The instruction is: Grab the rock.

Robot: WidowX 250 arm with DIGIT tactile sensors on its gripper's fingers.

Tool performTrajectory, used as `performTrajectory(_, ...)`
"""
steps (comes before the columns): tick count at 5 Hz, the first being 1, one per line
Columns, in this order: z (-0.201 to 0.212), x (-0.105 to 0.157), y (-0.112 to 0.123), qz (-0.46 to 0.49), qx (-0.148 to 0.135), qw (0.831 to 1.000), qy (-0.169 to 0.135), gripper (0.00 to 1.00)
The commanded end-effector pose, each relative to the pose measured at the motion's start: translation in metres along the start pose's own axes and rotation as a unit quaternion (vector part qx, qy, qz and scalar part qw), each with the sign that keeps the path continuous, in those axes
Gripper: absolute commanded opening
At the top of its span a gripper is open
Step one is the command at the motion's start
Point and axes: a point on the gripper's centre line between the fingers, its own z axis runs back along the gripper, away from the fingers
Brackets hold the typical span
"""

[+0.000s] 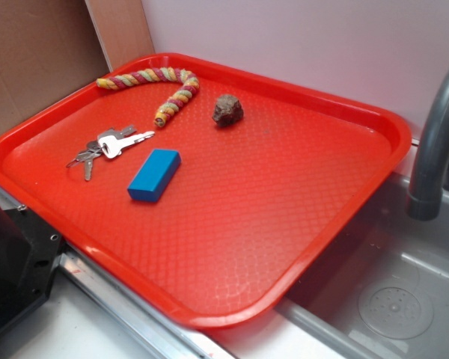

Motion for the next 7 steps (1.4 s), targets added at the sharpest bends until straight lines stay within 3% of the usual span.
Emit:
performTrajectory(1,0.0,0.0,0.0,0.0,0.0,1.0,0.0,1.0)
performTrajectory(3,-0.022,0.031,0.006,0.148,-0.013,0.988,-0.03,1.0)
performTrajectory(4,-0.041,0.054,0.008,0.204,-0.013,0.977,-0.06,1.0)
performTrajectory(5,-0.064,0.086,0.003,0.243,0.008,0.966,-0.089,1.0)
performTrajectory(7,-0.115,0.137,-0.011,0.235,0.056,0.964,-0.109,1.0)
